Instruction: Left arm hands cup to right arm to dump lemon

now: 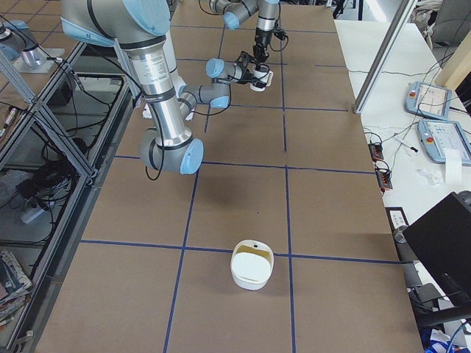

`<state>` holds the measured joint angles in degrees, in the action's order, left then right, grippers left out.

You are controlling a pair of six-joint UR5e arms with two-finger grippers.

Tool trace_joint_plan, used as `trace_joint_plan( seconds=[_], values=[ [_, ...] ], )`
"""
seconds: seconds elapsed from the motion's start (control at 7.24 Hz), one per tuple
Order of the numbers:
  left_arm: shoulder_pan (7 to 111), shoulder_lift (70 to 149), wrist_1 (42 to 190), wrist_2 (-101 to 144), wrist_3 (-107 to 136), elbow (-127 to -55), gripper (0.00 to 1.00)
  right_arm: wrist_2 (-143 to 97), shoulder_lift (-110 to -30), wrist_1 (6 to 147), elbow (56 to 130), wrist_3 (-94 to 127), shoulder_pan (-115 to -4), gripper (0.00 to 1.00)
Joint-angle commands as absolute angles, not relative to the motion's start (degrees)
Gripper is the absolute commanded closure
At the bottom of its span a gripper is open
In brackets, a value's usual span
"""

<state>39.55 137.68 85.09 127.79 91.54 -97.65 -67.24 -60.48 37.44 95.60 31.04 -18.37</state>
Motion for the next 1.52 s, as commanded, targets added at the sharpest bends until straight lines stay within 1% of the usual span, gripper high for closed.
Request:
trace_joint_plan(
  seconds=[0.0, 0.41, 0.83, 1.24, 1.38],
  values=[
    [39.72, 137.37, 85.08, 127.79, 91.32, -97.65, 1.0, -67.24, -60.47, 37.44, 95.71, 31.29, -18.37, 0.0],
    [40.16, 137.02, 85.08, 127.53, 90.88, -97.12, 1.0, -67.24, -60.47, 37.44, 95.54, 31.38, -18.2, 0.0],
    [40.95, 137.02, 85.6, 127.35, 90.62, -94.75, 1.0, -67.24, -60.47, 37.44, 95.54, 31.46, -18.11, 0.0],
    [45.51, 136.85, 85.61, 127.44, 86.42, -93.08, 1.0, -67.24, -60.47, 37.27, 95.71, 31.64, -18.19, 0.0],
    [46.75, 133.8, 85.61, 127.62, 83.26, -93.69, 1.0, -67.15, -60.47, 37.27, 95.89, 31.64, -18.19, 0.02]
  ],
)
